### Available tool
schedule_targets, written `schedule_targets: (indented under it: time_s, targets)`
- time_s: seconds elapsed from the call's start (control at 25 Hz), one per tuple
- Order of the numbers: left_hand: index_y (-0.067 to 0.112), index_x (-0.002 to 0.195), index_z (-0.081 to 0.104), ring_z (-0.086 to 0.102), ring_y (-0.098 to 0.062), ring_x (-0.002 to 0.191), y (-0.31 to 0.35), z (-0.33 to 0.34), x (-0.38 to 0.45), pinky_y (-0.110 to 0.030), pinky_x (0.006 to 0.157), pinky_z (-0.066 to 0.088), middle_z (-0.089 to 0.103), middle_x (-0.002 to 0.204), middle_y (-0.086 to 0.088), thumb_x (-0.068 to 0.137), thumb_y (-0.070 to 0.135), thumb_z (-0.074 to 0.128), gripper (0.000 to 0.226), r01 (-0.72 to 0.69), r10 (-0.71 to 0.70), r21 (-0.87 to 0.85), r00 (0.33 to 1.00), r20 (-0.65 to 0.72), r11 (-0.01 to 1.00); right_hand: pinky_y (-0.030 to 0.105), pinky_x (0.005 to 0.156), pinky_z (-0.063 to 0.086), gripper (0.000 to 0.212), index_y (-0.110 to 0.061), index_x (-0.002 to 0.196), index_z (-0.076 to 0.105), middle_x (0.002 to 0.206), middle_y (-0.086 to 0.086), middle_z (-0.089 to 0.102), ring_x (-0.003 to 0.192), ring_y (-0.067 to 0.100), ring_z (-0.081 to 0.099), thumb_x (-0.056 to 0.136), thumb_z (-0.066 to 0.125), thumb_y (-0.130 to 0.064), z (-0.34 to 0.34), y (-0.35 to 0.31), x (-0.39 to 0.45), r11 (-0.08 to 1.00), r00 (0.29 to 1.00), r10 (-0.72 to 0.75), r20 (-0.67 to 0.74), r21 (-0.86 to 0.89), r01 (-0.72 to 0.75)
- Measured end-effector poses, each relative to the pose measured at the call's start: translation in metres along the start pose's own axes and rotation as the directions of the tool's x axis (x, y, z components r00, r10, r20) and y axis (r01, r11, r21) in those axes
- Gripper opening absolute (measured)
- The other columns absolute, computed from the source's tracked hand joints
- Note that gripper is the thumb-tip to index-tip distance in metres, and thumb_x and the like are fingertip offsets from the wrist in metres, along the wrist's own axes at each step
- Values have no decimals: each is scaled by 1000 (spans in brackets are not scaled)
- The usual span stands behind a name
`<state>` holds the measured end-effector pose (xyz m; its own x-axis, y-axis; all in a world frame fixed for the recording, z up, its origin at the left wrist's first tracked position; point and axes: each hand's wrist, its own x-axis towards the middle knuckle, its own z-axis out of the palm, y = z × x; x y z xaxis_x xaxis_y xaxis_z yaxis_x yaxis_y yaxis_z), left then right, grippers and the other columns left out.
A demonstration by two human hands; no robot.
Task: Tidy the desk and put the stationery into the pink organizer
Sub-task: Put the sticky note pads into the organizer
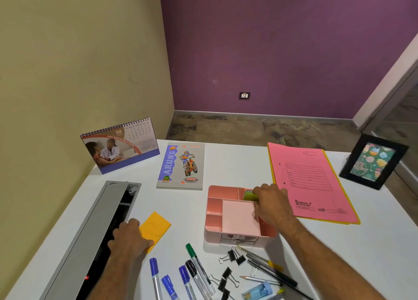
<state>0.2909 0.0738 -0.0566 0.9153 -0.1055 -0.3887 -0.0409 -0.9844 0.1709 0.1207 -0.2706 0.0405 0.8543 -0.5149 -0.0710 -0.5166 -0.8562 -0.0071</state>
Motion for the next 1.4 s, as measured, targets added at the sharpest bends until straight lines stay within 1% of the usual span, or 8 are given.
schedule_targets:
  time_s: [0.28,0.44,0.6,0.8,0.88,1.04,1.28,1.4]
  targets:
    - [26,107,55,53,-25,103,-6,8,1,-44,89,49,52,115,-4,69,36,85,49,5,-13,-172,999,-42,985,40,84,35,29,-27,112,63,103,-3,69,105,21,48,86,56,-16,7,5,-5,996,999,33,8,79,-34]
    - [25,124,49,49,-28,119,-3,11,-5,-45,94,43,53,127,-4,70,53,79,68,15,-17,-121,1000,-18,993,39,85,33,35,-25,118,62,109,-3,69,108,21,47,85,57,-14,4,6,-12,995,998,43,-35,86,-40]
    - [27,124,48,47,-28,122,1,14,-13,-45,95,42,54,128,-3,60,62,82,81,41,-41,-75,999,-2,996,38,89,33,36,-25,121,62,112,-4,69,110,20,46,86,58,-19,2,5,-17,994,995,44,-88,101,-35]
    - [21,104,56,59,-21,95,3,15,-18,-40,83,52,58,108,-4,71,46,82,49,-33,24,-183,998,-54,982,39,87,34,30,-22,115,65,107,-5,70,107,20,48,86,57,-21,5,0,-19,985,983,30,-179,174,1]
    - [21,92,52,61,-18,77,12,10,-26,-39,74,55,62,90,-3,85,30,74,25,-138,115,-372,990,-83,918,40,88,35,27,-20,110,68,105,-4,71,107,21,50,85,59,-17,5,-6,-20,949,971,37,-237,314,40]
    - [19,85,55,63,-26,74,46,-11,-44,-36,64,49,64,78,-4,87,16,72,17,-331,263,-677,943,-205,658,35,91,46,24,-22,110,68,100,-11,65,102,13,55,87,64,-17,0,-28,-23,760,979,10,-203,638,125]
    - [21,80,58,59,-11,63,105,-30,-68,-27,57,48,63,72,0,82,11,78,23,-417,456,-832,860,-230,365,22,83,53,47,-27,127,57,115,-13,64,103,1,60,84,73,-22,-21,-63,-28,442,980,-180,-84,883,157]
    - [20,79,59,62,-13,65,123,-31,-82,-25,59,50,66,71,1,81,10,79,22,-401,487,-858,847,-214,320,27,83,54,29,-26,114,66,108,-13,68,99,3,63,87,66,-18,-21,-68,-29,442,973,-210,-98,878,184]
